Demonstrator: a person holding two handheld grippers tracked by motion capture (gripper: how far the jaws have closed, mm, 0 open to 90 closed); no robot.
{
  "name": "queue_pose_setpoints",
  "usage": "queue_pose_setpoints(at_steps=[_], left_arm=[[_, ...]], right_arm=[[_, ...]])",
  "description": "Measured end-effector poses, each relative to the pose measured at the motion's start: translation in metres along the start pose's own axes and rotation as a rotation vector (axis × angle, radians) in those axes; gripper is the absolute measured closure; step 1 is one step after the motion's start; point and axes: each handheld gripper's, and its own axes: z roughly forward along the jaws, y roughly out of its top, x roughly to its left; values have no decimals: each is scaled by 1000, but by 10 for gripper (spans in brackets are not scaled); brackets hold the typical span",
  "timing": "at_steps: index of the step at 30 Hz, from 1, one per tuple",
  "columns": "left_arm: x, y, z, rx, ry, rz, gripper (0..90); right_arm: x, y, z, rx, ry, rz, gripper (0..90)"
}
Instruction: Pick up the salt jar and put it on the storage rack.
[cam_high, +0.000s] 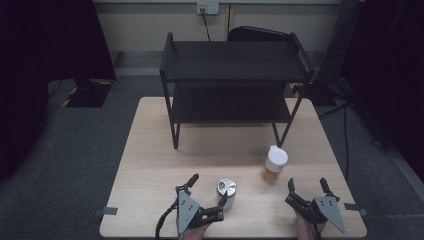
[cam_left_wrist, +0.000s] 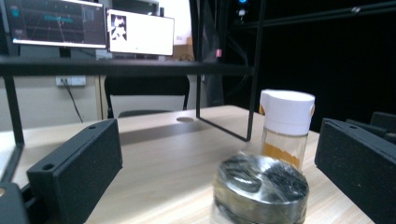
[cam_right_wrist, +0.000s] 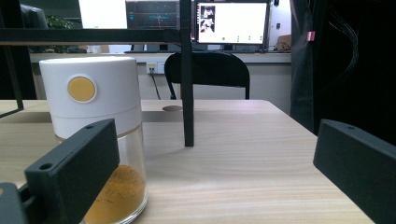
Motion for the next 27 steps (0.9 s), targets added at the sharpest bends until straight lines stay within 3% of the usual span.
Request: queue_pose_setpoints(at_steps=[9,17,27], left_arm=[[-19,-14,16,44,5,56,1],[-27,-22,24,63,2,52,26],[-30,-22,26,81,22,38,147]], right_arm=[[0,0,0,-2,2,1,0],[-1,0,0,-1,4,1,0],[-1,0,0,-3,6,2,0]])
